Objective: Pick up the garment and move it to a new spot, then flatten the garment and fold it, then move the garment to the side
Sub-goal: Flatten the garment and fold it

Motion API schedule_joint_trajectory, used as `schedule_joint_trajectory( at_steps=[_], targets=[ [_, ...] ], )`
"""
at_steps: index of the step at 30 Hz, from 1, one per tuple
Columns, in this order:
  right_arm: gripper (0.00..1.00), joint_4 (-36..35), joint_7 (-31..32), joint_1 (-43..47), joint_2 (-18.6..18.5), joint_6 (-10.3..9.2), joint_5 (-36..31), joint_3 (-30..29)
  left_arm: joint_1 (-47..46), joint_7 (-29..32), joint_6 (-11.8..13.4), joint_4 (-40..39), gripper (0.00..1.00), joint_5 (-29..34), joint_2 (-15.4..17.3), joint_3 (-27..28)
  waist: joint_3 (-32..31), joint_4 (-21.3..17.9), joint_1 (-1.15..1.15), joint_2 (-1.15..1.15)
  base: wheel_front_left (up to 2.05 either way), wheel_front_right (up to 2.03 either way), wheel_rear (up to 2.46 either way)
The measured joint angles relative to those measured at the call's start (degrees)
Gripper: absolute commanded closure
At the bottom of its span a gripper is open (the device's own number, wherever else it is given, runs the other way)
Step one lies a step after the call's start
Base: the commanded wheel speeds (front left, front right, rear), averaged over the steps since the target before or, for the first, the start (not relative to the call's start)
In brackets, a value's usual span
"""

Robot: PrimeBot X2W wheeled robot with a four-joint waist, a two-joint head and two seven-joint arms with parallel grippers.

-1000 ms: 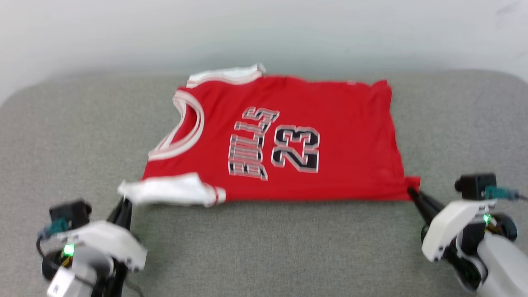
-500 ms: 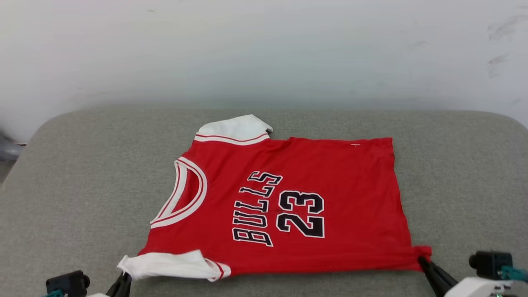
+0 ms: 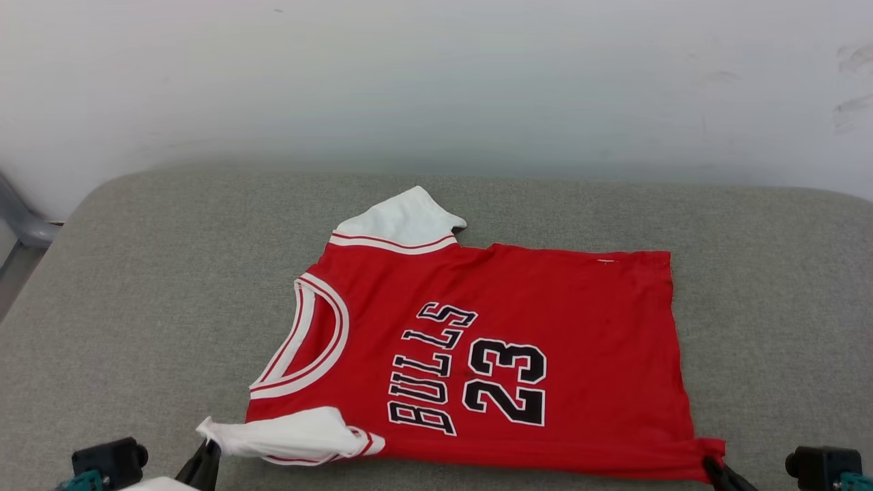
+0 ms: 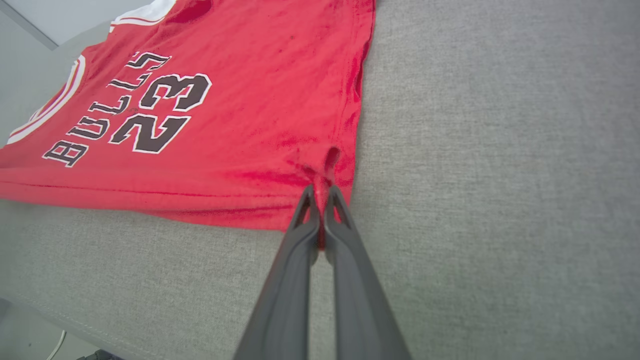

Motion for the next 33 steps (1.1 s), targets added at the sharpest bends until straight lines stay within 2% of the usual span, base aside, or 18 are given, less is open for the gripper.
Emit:
schedule_joint_trajectory(
  at_steps=[5, 11, 13, 21, 33],
  targets=[
    [1.0, -2.46, 2.78, -2.16, 0.4, -0.01, -3.16, -1.2, -6.37, 1.01, -1.58, 1.55, 1.0, 0.35, -0.21, -1.23, 1.3, -0.24, 0.0, 0.0, 0.0, 0.0, 0.0],
    [1.0, -1.33, 3.9, -8.37, -0.09, -0.01, -4.87, -0.82, -15.27, 0.6, -4.19, 7.05, 1.0, 1.21, -1.97, -2.5, 4.08, -0.5, 0.01, 0.0, 0.0, 0.0, 0.0],
    [1.0, -0.6, 3.85, -10.13, -0.18, -0.01, -4.86, -0.4, -18.42, 0.54, -5.75, 9.16, 1.0, 1.2, -2.58, -3.23, 5.38, -0.59, 0.01, 0.0, 0.0, 0.0, 0.0],
    [1.0, 3.87, 2.93, -16.01, -0.37, -0.02, -4.81, 1.55, -28.99, -0.6, -10.14, 20.05, 1.0, 1.74, -5.87, -5.16, 10.36, -0.8, 0.02, 0.0, 0.0, 0.0, 0.0],
    [1.0, 12.91, -0.87, -21.74, -0.96, -0.03, -3.22, 6.05, -34.87, 0.45, -14.58, 33.32, 1.0, 0.45, -8.83, -6.93, 14.5, -1.69, 0.01, 0.0, 0.0, 0.0, 0.0]
  ],
)
